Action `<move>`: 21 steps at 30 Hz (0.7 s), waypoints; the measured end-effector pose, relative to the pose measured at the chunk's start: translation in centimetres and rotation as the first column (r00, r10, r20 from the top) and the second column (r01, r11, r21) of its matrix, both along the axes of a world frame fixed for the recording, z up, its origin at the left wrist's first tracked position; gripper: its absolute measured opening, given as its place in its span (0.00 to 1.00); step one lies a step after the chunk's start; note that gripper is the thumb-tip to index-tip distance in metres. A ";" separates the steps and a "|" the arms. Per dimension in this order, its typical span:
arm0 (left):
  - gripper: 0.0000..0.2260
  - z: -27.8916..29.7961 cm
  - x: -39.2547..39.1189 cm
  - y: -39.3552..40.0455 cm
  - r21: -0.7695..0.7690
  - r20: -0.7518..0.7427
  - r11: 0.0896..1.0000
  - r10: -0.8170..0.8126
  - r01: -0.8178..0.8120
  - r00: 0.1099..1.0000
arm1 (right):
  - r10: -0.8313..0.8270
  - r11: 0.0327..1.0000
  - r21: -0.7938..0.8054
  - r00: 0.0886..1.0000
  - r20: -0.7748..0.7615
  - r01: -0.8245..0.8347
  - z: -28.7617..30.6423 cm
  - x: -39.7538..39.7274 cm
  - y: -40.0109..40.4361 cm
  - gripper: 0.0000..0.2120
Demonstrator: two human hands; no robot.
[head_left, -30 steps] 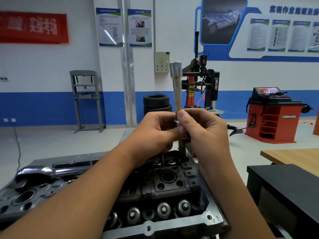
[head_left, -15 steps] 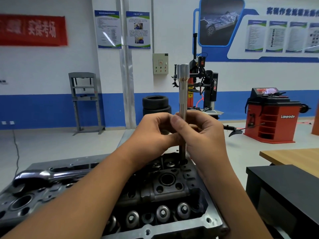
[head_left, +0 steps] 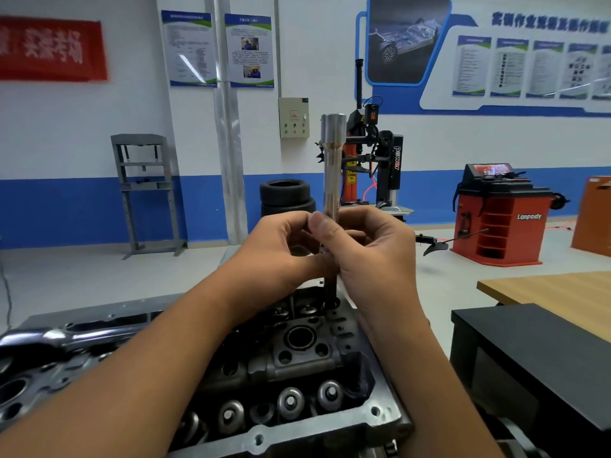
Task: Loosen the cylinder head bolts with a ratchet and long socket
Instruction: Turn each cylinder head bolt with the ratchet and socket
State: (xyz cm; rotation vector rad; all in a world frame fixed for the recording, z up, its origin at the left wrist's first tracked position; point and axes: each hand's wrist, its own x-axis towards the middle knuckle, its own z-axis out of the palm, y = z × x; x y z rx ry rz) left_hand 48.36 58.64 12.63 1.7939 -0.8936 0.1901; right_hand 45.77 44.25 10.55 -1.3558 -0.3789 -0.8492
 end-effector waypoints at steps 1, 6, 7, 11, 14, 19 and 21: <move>0.13 0.0 0.0 0.0 -0.013 -0.034 0.998 -0.056 0.055 0.998 | -0.009 1.000 -0.001 1.000 0.003 0.009 0.0 -0.1 0.0 0.06; 0.11 0.1 -0.3 0.0 -0.084 -0.130 0.979 -0.195 0.186 0.972 | -0.001 0.999 0.047 1.000 -0.011 0.002 0.1 0.2 -0.1 0.06; 0.11 0.1 -0.4 -0.1 -0.085 -0.121 0.983 -0.171 0.161 0.978 | 0.007 0.999 0.054 1.000 -0.017 -0.006 0.1 0.3 -0.1 0.06; 0.14 0.1 -0.5 -0.1 -0.096 -0.101 0.993 -0.074 0.065 0.992 | 0.033 0.997 0.069 0.996 -0.077 -0.028 0.1 0.4 0.1 0.12; 0.12 0.0 -0.1 -0.1 -0.109 -0.066 0.994 -0.015 0.008 0.998 | 0.025 0.999 0.033 0.993 -0.117 -0.021 0.0 0.4 0.0 0.16; 0.10 0.0 -0.4 0.0 -0.166 -0.116 0.979 -0.139 0.118 0.983 | 0.033 0.999 -0.023 0.992 -0.122 -0.036 0.0 0.5 0.1 0.14; 0.09 0.1 -0.4 -0.1 -0.158 -0.124 0.980 -0.142 0.122 0.982 | 0.053 0.997 -0.042 0.993 -0.109 -0.058 0.0 0.6 0.2 0.12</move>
